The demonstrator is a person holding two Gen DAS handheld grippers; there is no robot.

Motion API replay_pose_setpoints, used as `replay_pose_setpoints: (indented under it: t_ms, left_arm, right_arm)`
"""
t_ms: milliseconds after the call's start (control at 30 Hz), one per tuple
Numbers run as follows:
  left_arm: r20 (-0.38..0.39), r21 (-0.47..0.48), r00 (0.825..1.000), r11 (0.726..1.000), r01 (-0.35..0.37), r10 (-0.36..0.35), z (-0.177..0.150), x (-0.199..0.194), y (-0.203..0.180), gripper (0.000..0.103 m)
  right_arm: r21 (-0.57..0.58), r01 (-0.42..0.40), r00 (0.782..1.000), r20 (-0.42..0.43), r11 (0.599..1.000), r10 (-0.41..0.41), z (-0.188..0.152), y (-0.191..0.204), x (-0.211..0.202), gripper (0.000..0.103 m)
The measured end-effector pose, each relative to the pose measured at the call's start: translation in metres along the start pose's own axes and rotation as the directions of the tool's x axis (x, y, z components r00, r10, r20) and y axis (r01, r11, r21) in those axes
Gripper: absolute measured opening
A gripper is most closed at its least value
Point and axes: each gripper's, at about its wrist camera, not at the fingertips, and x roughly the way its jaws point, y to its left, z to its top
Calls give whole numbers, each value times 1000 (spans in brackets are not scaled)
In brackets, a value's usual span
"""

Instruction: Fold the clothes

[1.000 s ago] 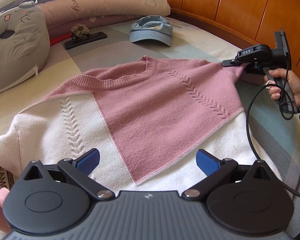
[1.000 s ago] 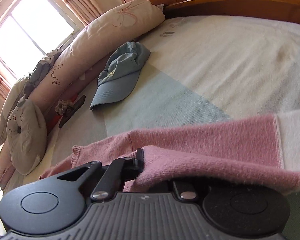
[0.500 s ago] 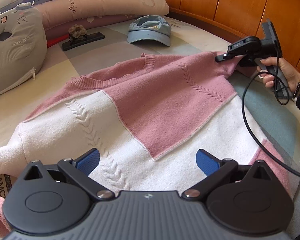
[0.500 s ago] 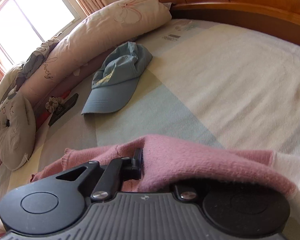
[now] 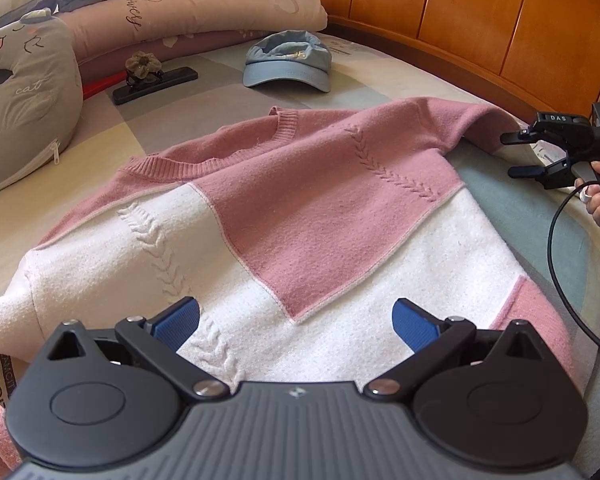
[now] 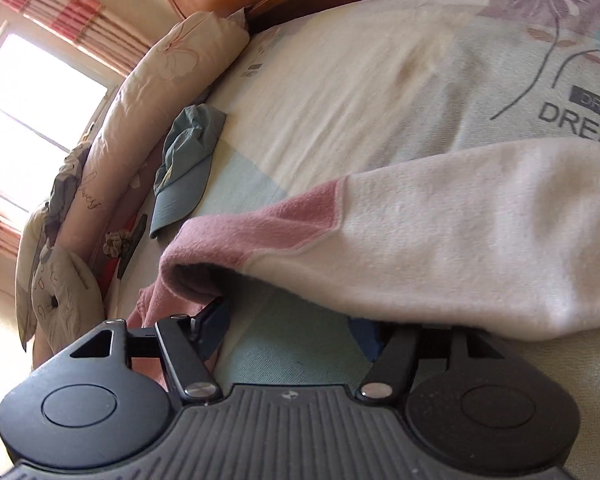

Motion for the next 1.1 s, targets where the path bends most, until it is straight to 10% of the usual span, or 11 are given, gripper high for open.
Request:
replay_pose_setpoints:
  t_ms: [200, 500, 700, 900, 1100]
  left_arm:
    - [-7, 7, 1000, 1000, -7, 7, 1, 0, -6, 102]
    - [-13, 13, 1000, 1000, -12, 12, 5, 6, -10, 102]
    - [-14, 13, 1000, 1000, -10, 10, 7, 11, -9, 102]
    - [-17, 10, 1000, 1000, -9, 9, 7, 14, -7, 102]
    - [-13, 15, 1000, 1000, -6, 6, 6, 13, -7, 102]
  right_arm:
    - [-116, 108, 992, 71, 987, -100, -2, 18, 11, 71]
    - [-408, 333, 940, 218, 850, -263, -20, 58, 46, 80]
    - [-437, 535, 841, 356, 723, -407, 5, 44, 42, 66]
    - [-416, 652, 729, 574, 634, -373, 40, 54, 15, 63]
    - [-377, 662, 712, 586, 648, -387, 65, 43, -2, 72]
